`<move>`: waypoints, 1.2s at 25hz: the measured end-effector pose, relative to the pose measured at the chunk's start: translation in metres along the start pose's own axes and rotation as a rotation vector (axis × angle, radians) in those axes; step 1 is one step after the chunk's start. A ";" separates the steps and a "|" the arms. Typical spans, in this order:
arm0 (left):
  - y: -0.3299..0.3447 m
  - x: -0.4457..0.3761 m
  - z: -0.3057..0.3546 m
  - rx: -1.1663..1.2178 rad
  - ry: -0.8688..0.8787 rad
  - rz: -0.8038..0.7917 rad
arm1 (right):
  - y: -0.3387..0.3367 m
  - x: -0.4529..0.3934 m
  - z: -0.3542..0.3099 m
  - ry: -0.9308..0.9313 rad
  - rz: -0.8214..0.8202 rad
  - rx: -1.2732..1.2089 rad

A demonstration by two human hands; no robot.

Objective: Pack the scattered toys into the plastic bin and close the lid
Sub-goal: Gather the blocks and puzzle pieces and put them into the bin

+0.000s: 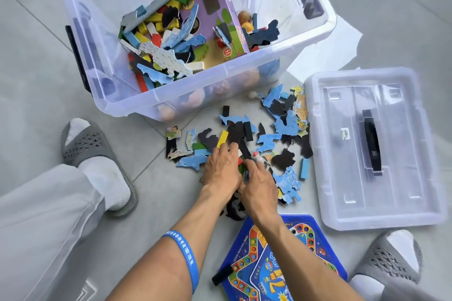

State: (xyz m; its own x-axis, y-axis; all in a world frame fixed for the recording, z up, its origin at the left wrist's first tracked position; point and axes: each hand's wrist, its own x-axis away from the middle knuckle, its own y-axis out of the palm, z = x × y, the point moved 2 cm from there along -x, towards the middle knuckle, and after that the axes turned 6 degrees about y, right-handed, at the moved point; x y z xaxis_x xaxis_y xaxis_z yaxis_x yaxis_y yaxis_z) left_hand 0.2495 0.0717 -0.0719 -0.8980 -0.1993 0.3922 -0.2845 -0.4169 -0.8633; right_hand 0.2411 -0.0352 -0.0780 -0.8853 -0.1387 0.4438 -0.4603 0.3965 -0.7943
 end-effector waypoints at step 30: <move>-0.026 0.008 -0.041 1.516 -0.665 0.126 | -0.079 -0.043 0.056 0.417 0.314 -0.418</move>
State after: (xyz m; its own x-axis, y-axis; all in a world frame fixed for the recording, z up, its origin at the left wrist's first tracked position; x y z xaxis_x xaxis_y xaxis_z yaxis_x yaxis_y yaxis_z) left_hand 0.2357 0.1169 -0.0594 -0.4844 -0.4493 0.7507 0.6951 -0.7187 0.0184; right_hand 0.3118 -0.1112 -0.0579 -0.8349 0.3696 0.4077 -0.0467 0.6906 -0.7217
